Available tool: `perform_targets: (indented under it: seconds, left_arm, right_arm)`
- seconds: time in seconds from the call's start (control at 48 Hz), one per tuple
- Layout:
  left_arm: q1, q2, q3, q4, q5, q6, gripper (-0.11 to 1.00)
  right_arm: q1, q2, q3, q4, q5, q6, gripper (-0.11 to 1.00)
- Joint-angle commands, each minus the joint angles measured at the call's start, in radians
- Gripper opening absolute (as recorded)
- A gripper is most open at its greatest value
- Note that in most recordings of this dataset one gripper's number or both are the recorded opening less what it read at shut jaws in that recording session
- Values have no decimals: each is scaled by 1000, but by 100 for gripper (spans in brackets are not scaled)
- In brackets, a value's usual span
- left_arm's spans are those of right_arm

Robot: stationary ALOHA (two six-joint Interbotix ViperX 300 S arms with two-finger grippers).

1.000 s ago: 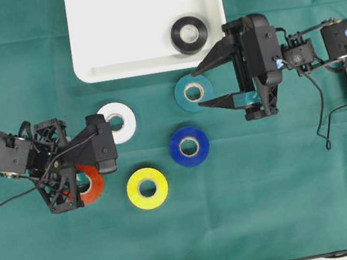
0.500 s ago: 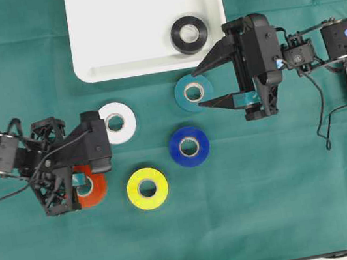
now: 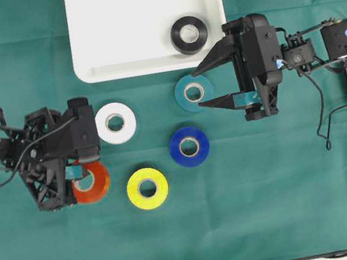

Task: Put the tape alternately from left to right into the white case.
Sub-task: 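Lift the red roll and place it in the tray beside the black roll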

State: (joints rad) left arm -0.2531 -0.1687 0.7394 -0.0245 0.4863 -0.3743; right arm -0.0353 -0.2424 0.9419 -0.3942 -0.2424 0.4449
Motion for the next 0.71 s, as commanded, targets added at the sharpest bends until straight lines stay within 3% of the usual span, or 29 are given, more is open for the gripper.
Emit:
perform_targets:
  seconds: [0.0, 0.188, 0.688]
  left_arm:
    - [35, -26, -18, 5, -6, 15, -4]
    - [146, -31, -23, 5, -23, 132, -4]
    - [426, 37, -83, 6, -192, 558, -4]
  right_arm:
    - [3, -8, -15, 0, -5, 2, 74]
    - [3, -6, -17, 0, -5, 2, 74]
    - [3, -8, -17, -2, -9, 2, 74]
